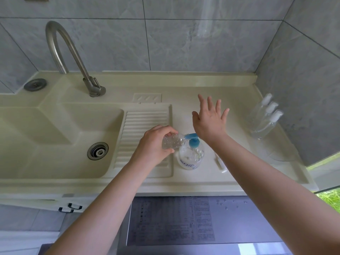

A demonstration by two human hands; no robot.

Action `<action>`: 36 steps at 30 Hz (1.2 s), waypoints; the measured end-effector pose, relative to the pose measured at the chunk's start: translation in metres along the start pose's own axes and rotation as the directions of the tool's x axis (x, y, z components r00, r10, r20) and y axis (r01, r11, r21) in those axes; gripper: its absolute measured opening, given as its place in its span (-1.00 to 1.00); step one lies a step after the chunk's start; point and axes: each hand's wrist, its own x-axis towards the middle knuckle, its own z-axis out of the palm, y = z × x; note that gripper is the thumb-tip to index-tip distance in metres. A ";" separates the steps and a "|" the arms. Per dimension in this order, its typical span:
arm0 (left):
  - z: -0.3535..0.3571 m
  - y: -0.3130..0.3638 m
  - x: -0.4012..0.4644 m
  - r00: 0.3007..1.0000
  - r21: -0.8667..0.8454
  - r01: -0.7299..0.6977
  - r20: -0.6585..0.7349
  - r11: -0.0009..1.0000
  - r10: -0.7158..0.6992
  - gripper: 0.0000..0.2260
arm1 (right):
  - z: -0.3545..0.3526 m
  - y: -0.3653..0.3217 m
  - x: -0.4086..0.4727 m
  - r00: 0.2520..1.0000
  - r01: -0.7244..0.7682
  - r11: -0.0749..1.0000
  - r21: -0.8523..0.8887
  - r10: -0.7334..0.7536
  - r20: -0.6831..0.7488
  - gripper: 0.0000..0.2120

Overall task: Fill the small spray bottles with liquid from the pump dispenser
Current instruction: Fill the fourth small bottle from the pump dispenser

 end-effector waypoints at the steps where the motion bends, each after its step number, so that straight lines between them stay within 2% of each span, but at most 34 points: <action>1: 0.000 0.000 0.000 1.000 -0.001 0.002 -0.001 1.000 -0.002 -0.53 | 0.000 -0.001 0.001 1.000 0.010 1.000 -0.002 -0.010 -0.002 -0.44; 8: 0.002 -0.001 0.000 1.000 0.009 0.020 0.002 1.000 -0.020 -0.53 | 0.019 0.002 -0.008 0.999 0.005 0.998 -0.059 -0.007 -0.031 -0.49; 14: 0.001 -0.001 0.000 1.000 0.006 0.009 -0.003 1.000 -0.009 -0.53 | 0.010 0.000 -0.003 0.998 0.010 0.999 -0.041 -0.013 -0.065 -0.46; 20: 0.000 0.001 0.000 1.000 0.009 0.030 0.003 1.000 -0.030 -0.53 | 0.015 0.003 -0.007 1.000 -0.019 0.998 -0.054 0.018 -0.010 -0.47; 30: -0.002 0.000 -0.002 1.000 -0.001 0.027 0.004 1.000 -0.027 -0.53 | 0.012 0.003 -0.005 0.999 0.010 0.999 -0.053 -0.013 -0.047 -0.47; 36: 0.000 -0.004 -0.002 0.999 0.003 0.040 -0.003 0.999 -0.040 -0.53 | 0.020 0.003 -0.009 0.997 -0.075 0.995 -0.060 0.075 -0.003 -0.47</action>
